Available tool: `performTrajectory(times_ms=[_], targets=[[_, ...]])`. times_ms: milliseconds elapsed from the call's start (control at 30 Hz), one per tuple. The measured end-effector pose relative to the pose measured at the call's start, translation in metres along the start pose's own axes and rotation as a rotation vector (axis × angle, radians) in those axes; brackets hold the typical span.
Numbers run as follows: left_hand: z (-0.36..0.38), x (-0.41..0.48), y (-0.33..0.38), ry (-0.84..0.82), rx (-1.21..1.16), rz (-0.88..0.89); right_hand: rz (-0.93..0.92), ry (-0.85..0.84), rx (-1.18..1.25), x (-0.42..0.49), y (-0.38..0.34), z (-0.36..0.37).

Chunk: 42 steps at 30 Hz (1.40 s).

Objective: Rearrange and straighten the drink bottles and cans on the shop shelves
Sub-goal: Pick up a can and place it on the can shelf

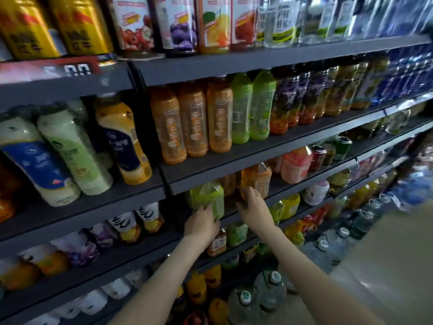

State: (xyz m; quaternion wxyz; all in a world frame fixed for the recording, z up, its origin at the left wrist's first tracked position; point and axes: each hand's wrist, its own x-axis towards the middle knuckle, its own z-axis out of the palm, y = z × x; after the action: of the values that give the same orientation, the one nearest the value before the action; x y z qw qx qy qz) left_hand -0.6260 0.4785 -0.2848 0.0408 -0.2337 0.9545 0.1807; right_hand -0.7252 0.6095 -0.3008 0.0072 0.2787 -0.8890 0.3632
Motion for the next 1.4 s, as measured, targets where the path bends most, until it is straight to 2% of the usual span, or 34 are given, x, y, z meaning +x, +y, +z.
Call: performTrajectory(times_ms=[233,433,700,967,1167,1233,1400], targets=[[0.046,0.020,0.073,-0.001,-0.061,-0.213,-0.014,-0.155,0.002,0.012,0.094,-0.043],[0.069,0.029,0.126,-0.029,-0.035,-0.257,-0.003,-0.231,0.068,0.028,0.144,-0.070],[0.090,0.097,0.201,-0.037,-0.051,-0.140,0.022,-0.203,0.039,0.074,0.206,-0.096],[0.126,0.175,0.318,-0.067,-0.072,0.059,0.176,-0.093,0.005,0.114,0.313,-0.171],[0.148,0.233,0.399,0.135,-0.109,0.017,0.242,-0.121,0.025,0.160,0.399,-0.223],[0.154,0.257,0.421,0.222,-0.191,-0.069,0.236,-0.152,0.032,0.179,0.423,-0.235],[0.169,0.307,0.456,0.368,-0.332,-0.341,0.061,-0.264,-0.025,0.221,0.459,-0.253]])
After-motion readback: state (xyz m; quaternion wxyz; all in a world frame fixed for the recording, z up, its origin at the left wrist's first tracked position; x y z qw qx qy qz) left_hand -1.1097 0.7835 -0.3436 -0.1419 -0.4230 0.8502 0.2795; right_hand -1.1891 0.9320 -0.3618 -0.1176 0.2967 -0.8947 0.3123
